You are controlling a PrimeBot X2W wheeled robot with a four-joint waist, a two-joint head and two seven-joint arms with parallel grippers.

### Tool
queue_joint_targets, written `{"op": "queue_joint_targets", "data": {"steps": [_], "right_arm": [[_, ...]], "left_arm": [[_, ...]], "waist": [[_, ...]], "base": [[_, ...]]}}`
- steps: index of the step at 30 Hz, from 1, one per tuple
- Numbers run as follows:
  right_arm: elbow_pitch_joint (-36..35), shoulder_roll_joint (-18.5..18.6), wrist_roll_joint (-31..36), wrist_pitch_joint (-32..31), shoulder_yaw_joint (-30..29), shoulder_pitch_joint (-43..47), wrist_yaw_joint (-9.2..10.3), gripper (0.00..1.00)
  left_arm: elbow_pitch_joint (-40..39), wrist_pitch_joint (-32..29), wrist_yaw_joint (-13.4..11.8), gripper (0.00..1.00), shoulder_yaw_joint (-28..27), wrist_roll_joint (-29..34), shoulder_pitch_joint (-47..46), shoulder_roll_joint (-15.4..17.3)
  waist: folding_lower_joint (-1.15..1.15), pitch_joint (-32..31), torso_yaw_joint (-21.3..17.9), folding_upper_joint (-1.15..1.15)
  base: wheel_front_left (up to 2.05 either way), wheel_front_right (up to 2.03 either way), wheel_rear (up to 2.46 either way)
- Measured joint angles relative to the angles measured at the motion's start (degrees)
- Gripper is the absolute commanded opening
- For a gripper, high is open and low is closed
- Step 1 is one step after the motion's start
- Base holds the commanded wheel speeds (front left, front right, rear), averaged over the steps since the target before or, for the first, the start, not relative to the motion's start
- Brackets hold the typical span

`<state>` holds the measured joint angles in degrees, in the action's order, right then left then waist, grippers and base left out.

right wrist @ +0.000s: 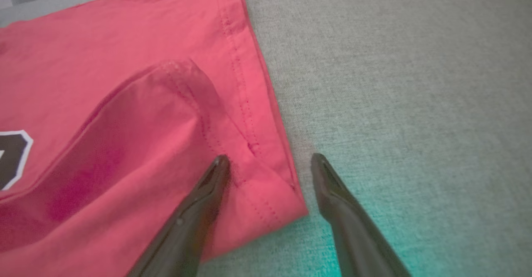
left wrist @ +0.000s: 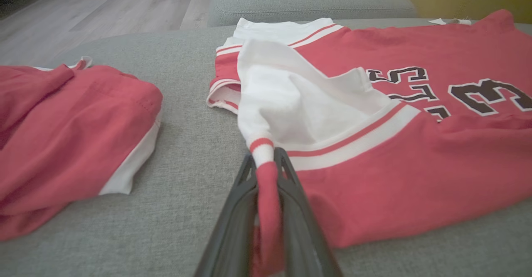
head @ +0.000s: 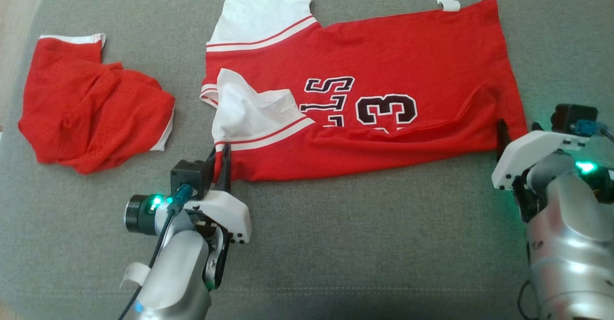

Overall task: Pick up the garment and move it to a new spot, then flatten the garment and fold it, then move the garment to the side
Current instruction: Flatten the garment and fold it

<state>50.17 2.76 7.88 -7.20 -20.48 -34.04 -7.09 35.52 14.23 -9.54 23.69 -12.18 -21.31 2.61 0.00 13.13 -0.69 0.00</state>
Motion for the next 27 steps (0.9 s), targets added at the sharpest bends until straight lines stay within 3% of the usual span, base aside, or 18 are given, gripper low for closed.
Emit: {"op": "queue_joint_targets", "data": {"steps": [1,2,3,4,16,27], "right_arm": [[0.63,0.01,0.74,-0.33,-0.29,-0.60,0.00,1.00],[1.21,0.05,1.26,-0.43,-0.43,-1.06,0.00,0.92],[1.80,0.05,1.52,-0.48,-0.65,-1.46,0.00,0.19],[2.44,0.07,1.64,-0.48,-0.76,-1.85,0.00,0.00],[6.41,-0.04,-2.33,-1.59,0.36,1.05,-0.02,0.00],[-2.48,-0.26,-7.90,-9.35,2.49,12.88,-0.02,0.00]], "left_arm": [[0.01,0.00,0.00,0.00,0.03,0.00,0.00,0.04],[0.01,0.00,0.00,0.00,0.03,0.00,-0.01,0.12],[0.02,0.00,-0.01,0.00,0.03,0.00,-0.01,0.21],[0.05,0.00,-0.01,0.00,0.03,0.00,-0.01,0.32],[0.96,-0.01,-0.13,0.00,0.02,-0.58,2.22,2.65],[-1.65,-2.69,-0.12,0.00,1.65,-1.10,9.73,4.98]], "waist": [[0.00,0.02,0.03,0.00],[0.00,-0.01,0.03,0.00],[0.00,-0.05,0.01,0.00],[0.00,-0.11,-0.03,0.00],[0.00,-5.58,-2.22,0.00],[0.00,-11.82,-3.84,0.00]], "base": [[0.00,0.00,0.00],[0.00,0.00,0.00],[0.00,0.00,0.00],[0.00,0.00,0.00],[0.00,0.00,0.00],[0.00,0.00,0.00]]}}
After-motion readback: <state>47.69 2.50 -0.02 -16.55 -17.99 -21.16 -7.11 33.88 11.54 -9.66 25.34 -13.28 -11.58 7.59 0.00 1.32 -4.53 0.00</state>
